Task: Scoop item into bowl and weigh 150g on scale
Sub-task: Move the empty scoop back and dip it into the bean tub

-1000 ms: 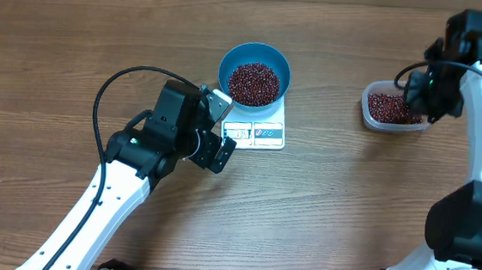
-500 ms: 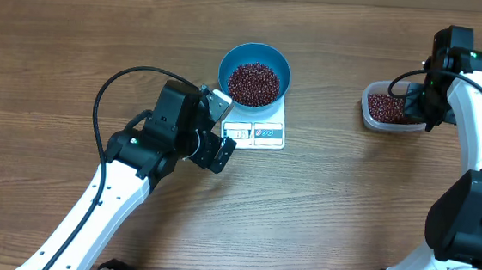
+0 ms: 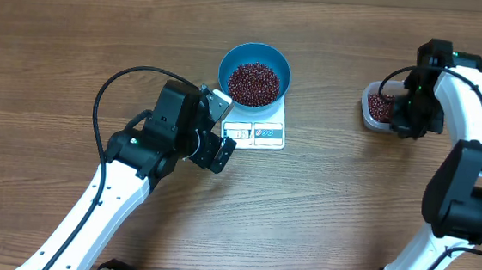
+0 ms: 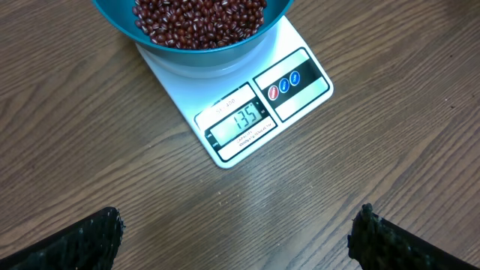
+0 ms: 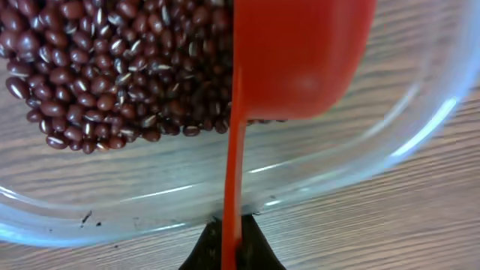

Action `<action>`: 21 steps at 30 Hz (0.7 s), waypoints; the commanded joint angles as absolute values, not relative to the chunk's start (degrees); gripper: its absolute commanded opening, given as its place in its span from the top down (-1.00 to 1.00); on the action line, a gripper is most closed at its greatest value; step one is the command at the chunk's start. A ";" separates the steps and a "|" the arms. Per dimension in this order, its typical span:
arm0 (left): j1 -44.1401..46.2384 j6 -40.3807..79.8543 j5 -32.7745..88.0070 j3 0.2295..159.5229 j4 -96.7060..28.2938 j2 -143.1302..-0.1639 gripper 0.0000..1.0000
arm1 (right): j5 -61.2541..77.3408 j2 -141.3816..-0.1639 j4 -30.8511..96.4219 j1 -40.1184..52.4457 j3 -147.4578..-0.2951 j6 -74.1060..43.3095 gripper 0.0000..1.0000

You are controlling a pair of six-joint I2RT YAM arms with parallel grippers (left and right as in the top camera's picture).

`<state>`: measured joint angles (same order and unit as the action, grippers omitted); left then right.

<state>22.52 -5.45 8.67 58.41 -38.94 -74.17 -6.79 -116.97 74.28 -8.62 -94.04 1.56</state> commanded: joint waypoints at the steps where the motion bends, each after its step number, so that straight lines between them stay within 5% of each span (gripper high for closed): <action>1: 22.90 -5.10 8.38 58.22 -38.74 -74.61 -0.99 | -1.54 -118.61 74.00 -8.32 -93.80 3.60 0.93; 21: 22.90 -5.10 8.38 58.22 -38.74 -74.61 -0.99 | 24.18 -118.54 74.67 -13.82 -95.29 5.21 0.93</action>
